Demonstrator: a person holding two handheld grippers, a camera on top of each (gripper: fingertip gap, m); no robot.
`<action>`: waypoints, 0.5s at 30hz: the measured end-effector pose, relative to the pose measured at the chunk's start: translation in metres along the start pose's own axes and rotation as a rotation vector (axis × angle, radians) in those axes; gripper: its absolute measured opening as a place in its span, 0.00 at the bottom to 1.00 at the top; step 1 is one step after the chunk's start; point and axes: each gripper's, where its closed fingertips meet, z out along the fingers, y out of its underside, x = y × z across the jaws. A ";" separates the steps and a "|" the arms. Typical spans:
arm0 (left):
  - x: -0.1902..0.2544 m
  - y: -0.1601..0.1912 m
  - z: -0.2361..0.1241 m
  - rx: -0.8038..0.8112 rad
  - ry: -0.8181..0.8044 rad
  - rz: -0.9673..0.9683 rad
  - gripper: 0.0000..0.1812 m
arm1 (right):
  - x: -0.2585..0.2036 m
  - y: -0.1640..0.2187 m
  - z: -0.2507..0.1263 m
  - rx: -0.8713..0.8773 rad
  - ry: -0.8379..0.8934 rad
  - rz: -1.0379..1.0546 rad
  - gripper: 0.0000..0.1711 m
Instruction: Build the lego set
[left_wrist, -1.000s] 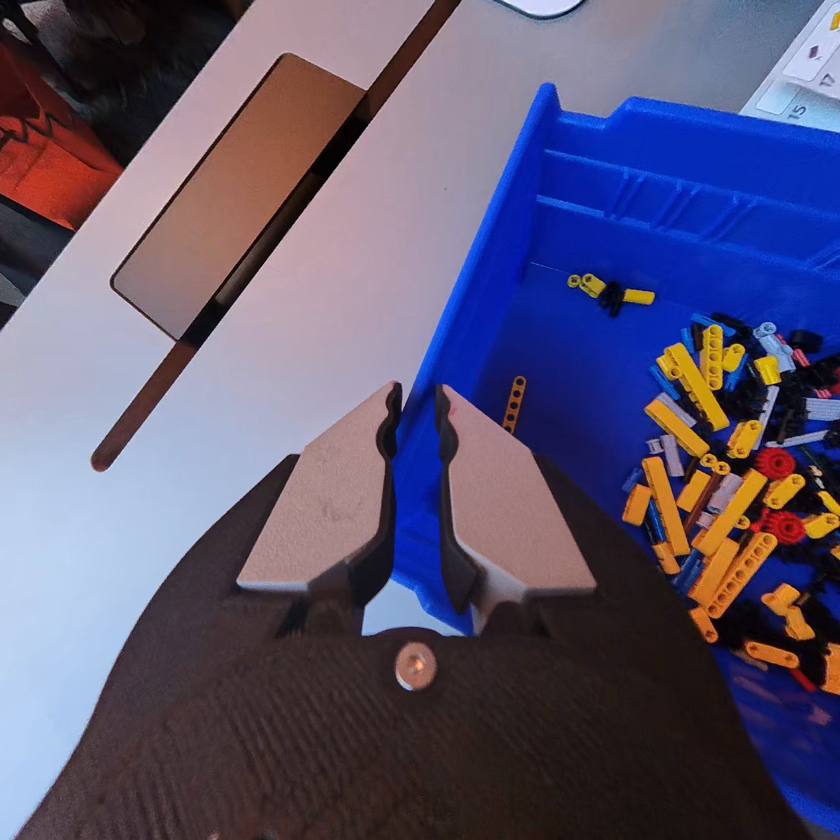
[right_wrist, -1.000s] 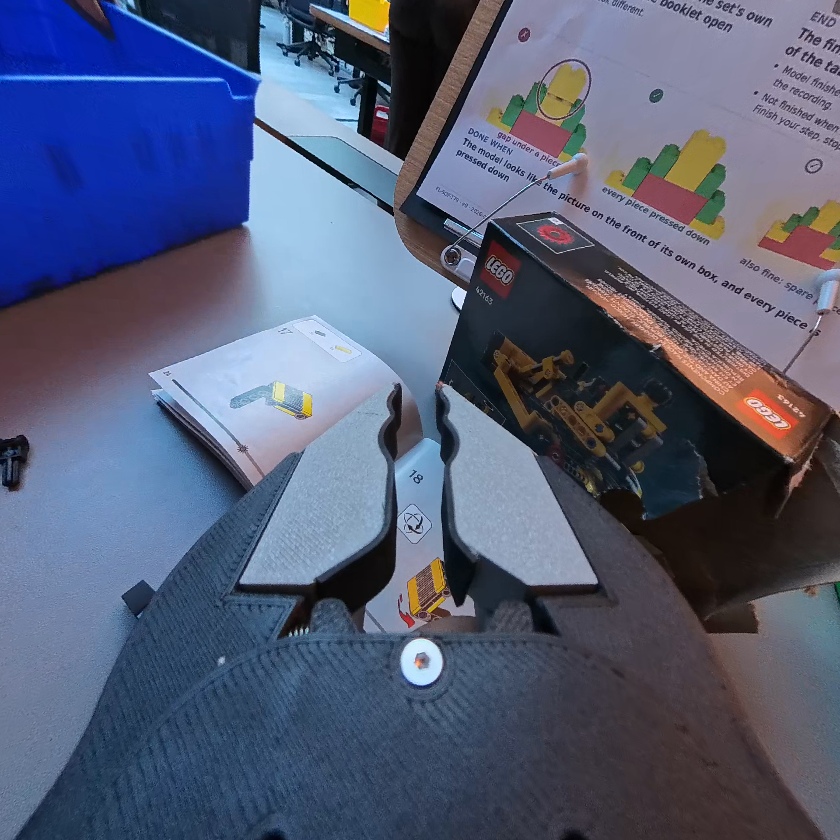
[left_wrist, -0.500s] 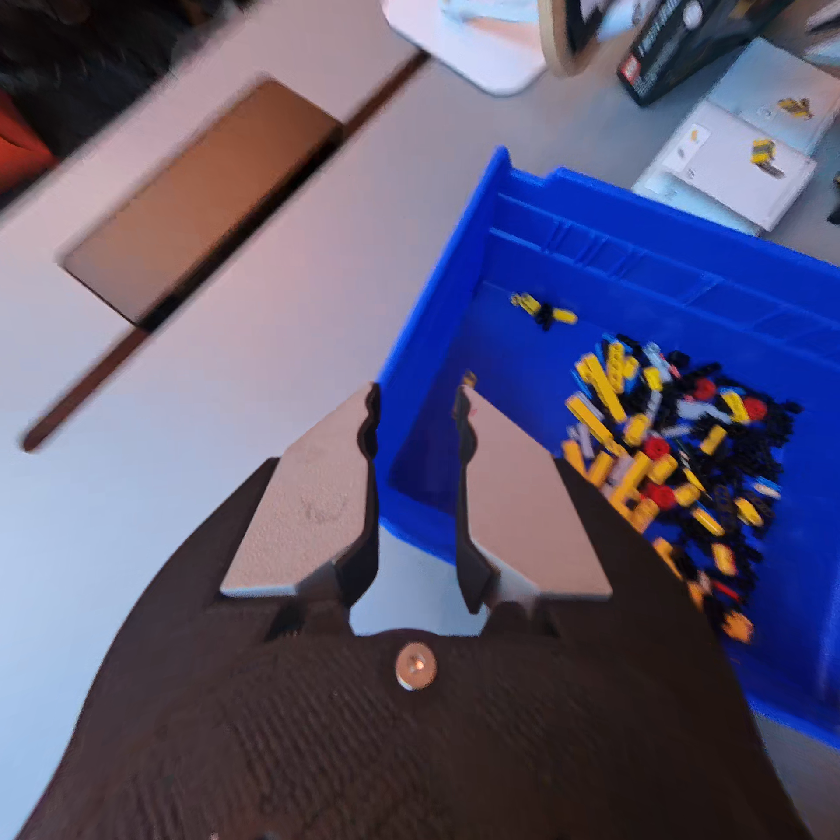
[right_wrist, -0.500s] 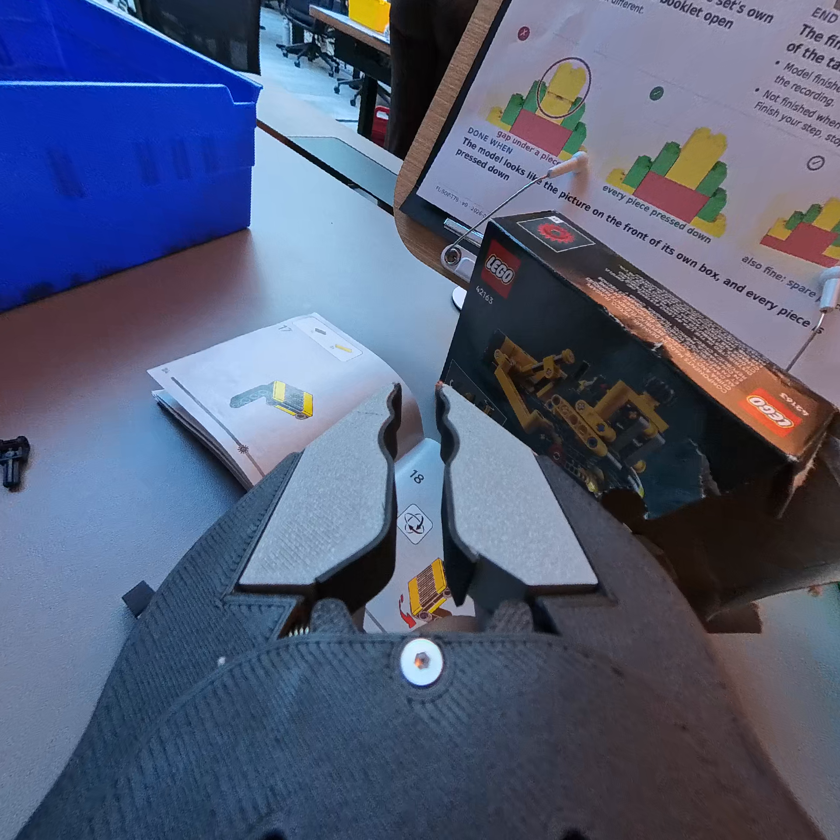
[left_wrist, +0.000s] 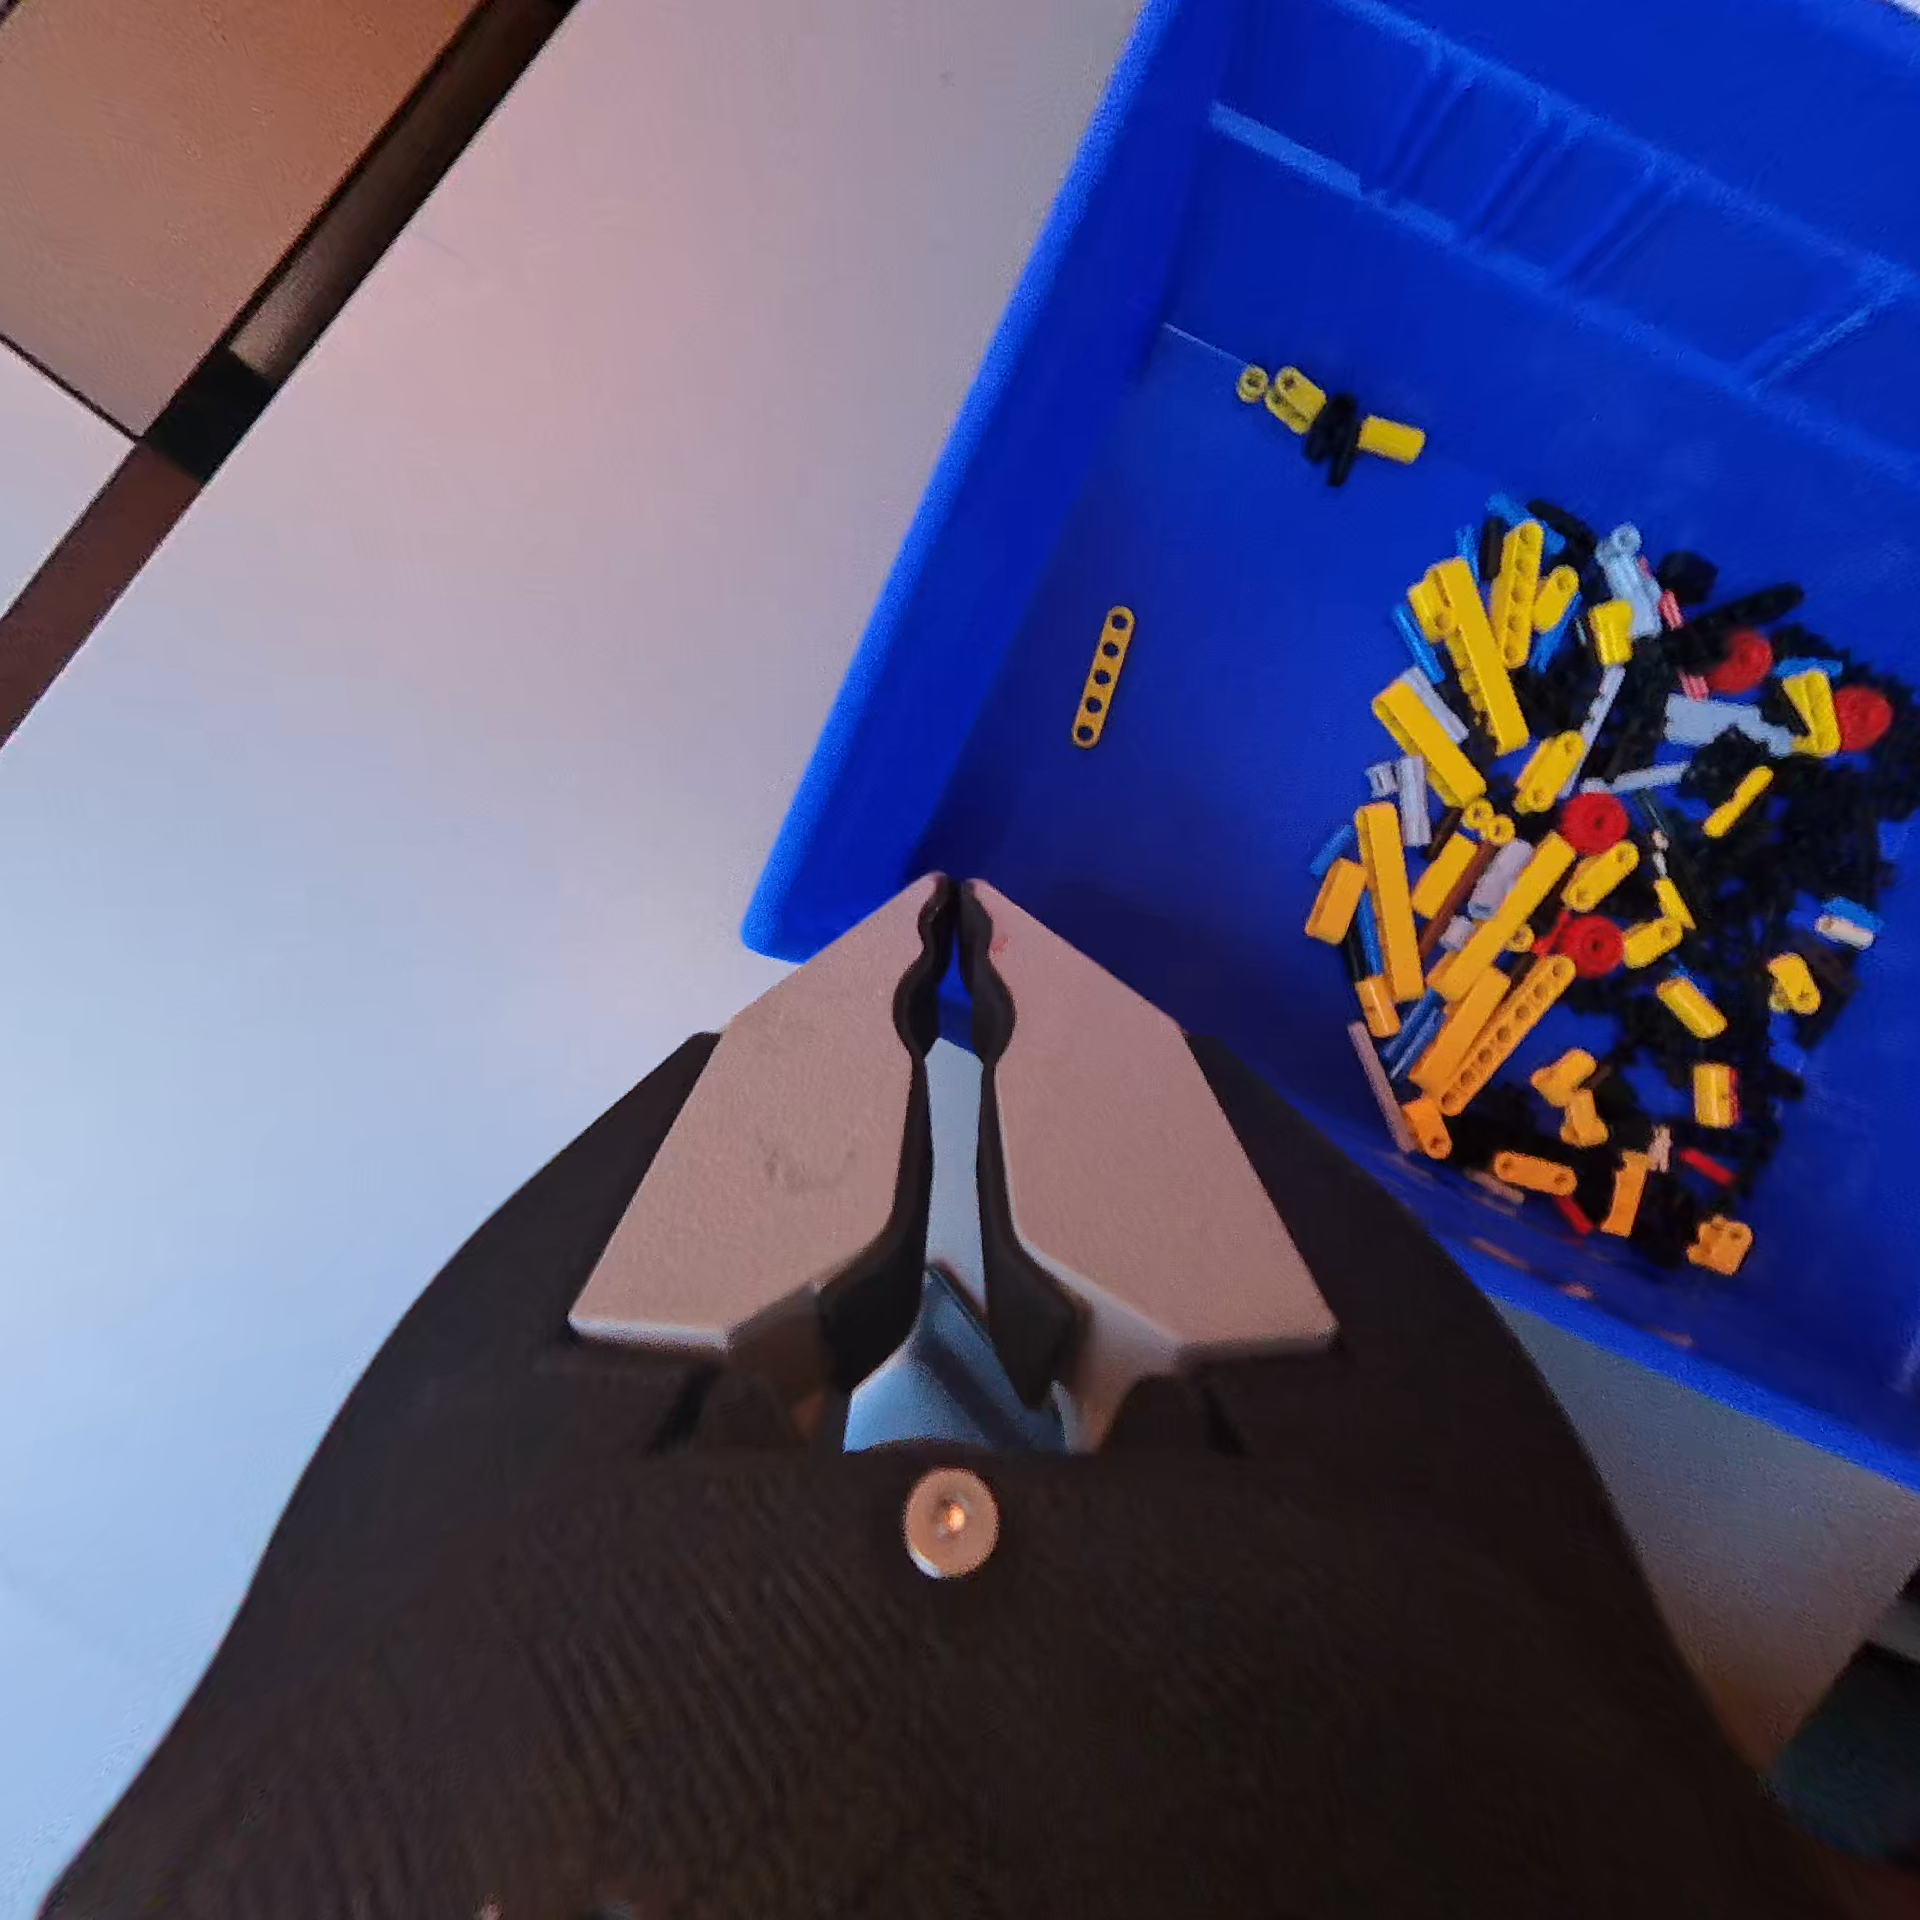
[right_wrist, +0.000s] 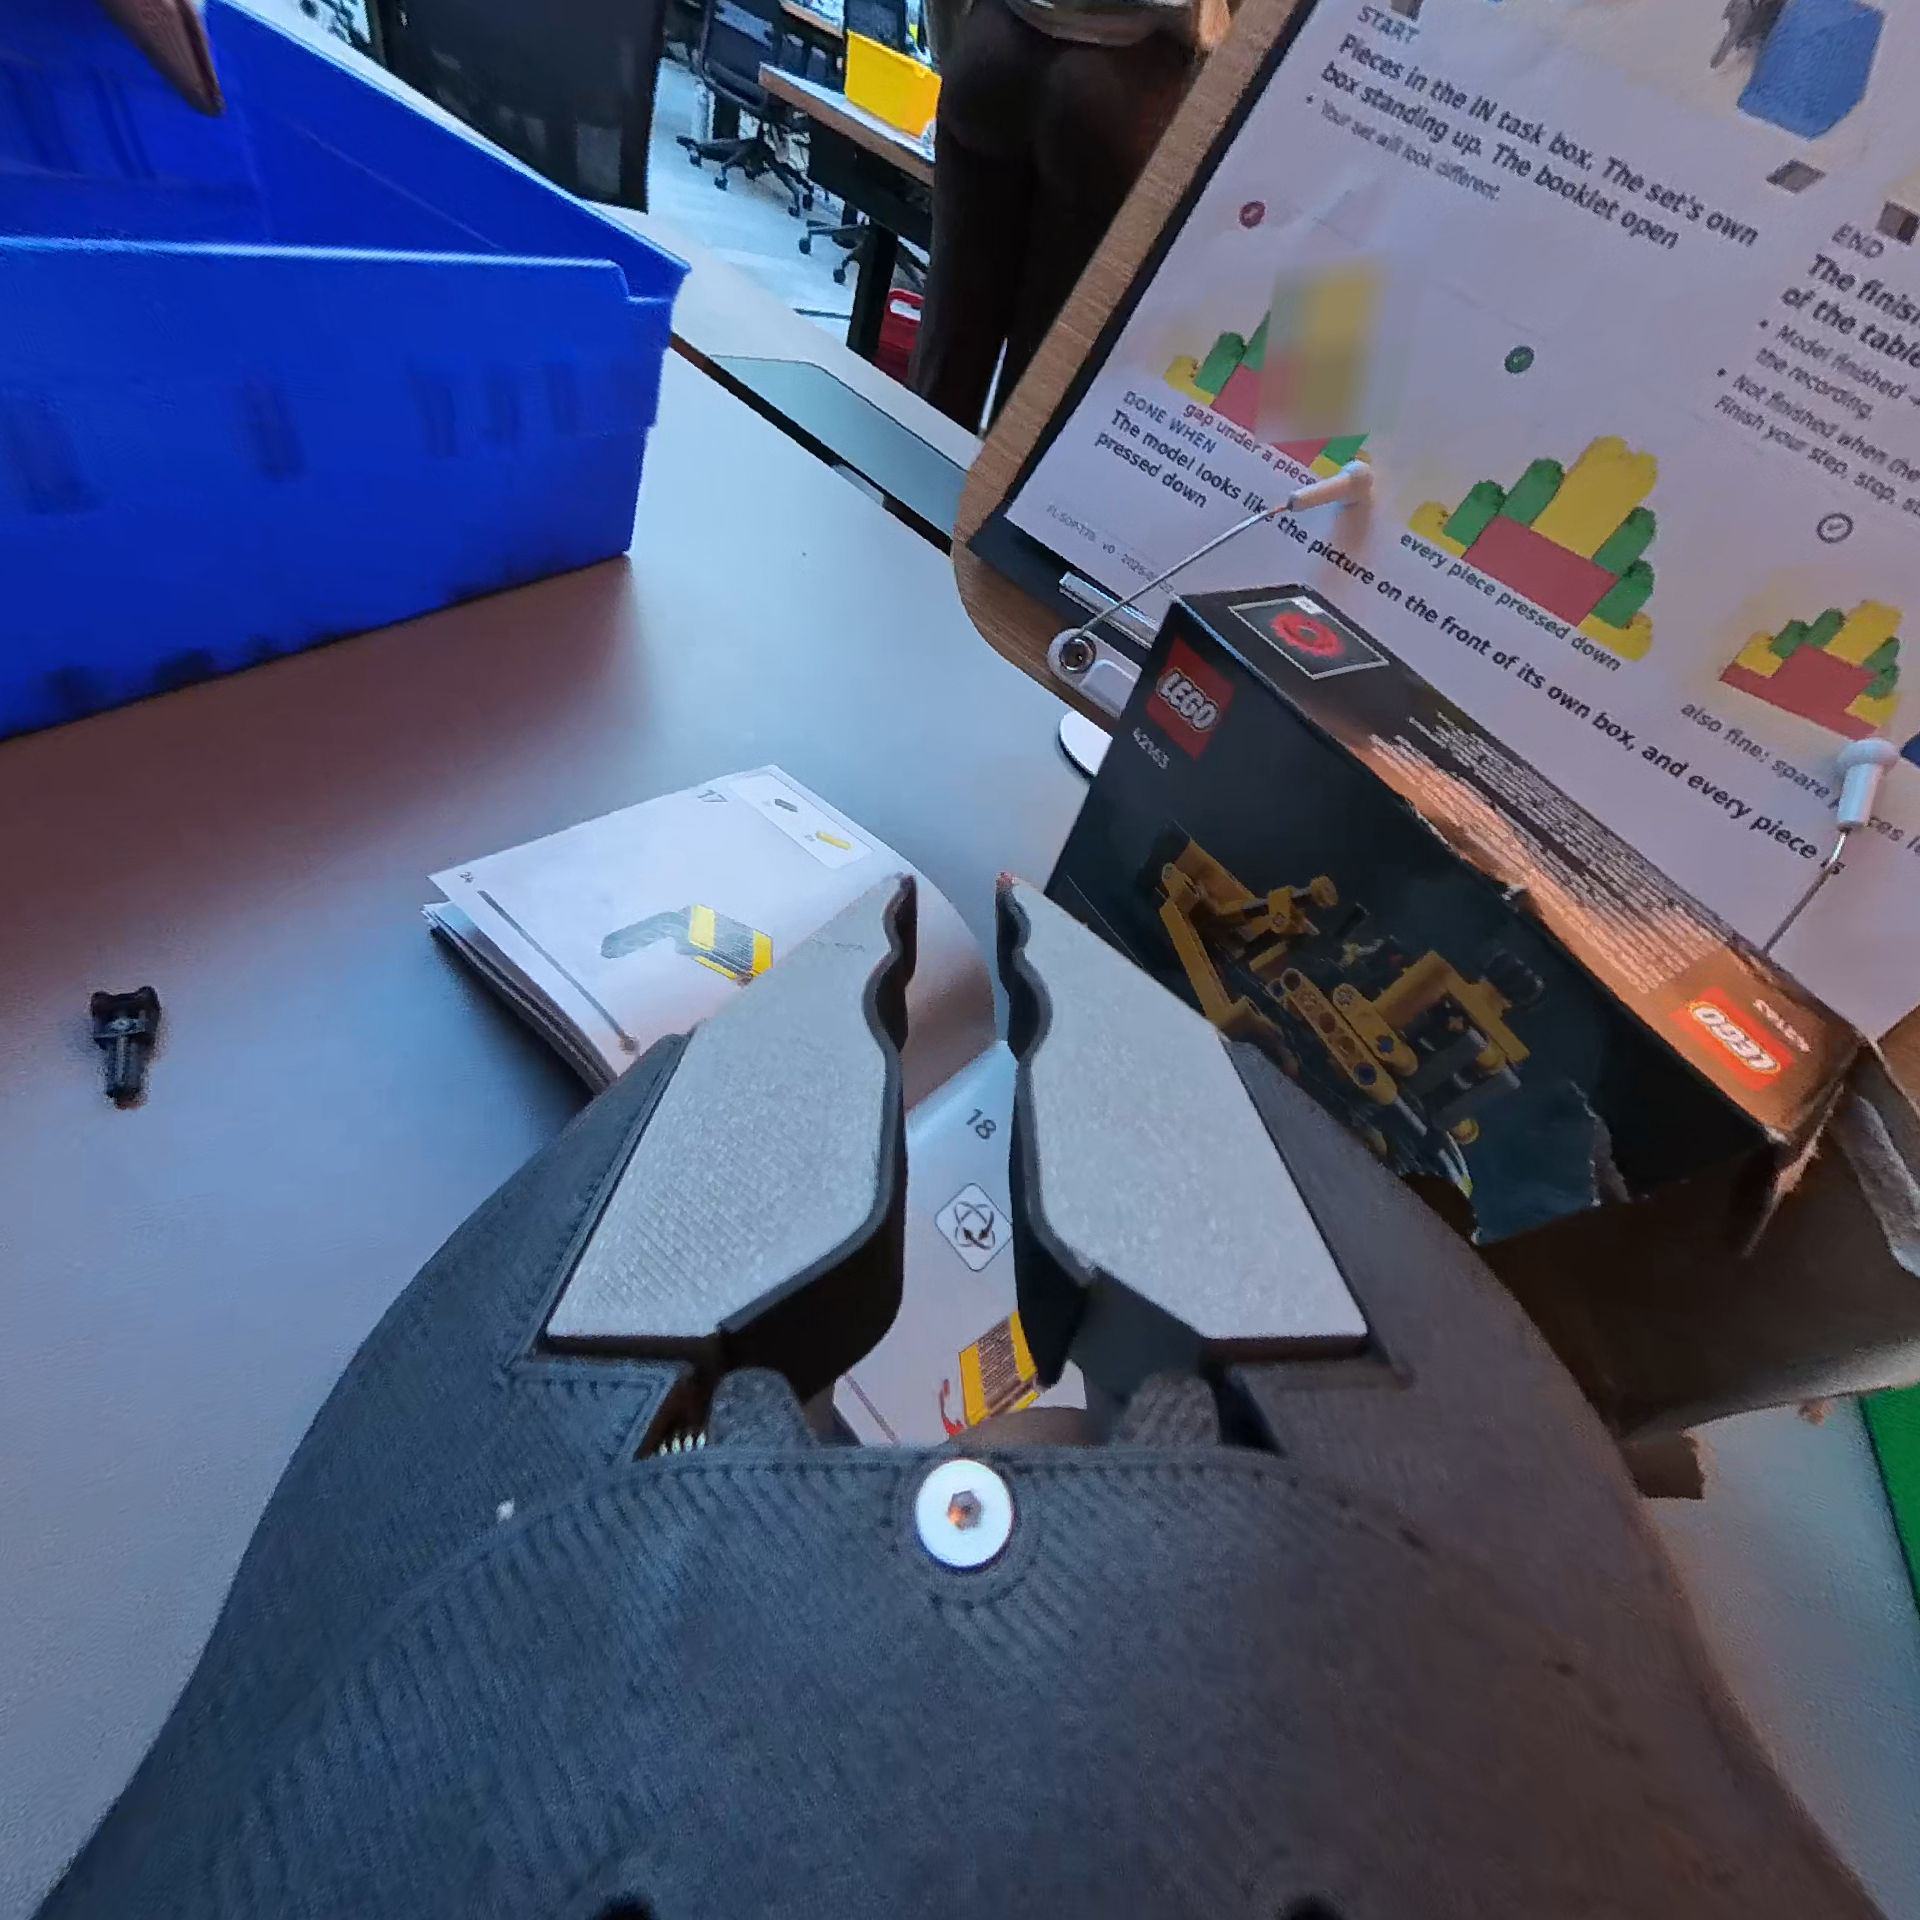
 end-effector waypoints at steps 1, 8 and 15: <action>-0.002 -0.003 0.000 0.016 -0.006 -0.030 0.00 | -0.002 -0.002 -0.001 0.006 -0.005 -0.010 0.07; -0.005 -0.029 0.000 0.092 -0.078 -0.050 0.02 | -0.013 -0.012 -0.006 0.028 -0.010 -0.110 0.06; 0.006 -0.070 -0.018 0.239 -0.212 0.160 0.32 | -0.023 -0.008 -0.002 0.013 -0.054 -0.095 0.06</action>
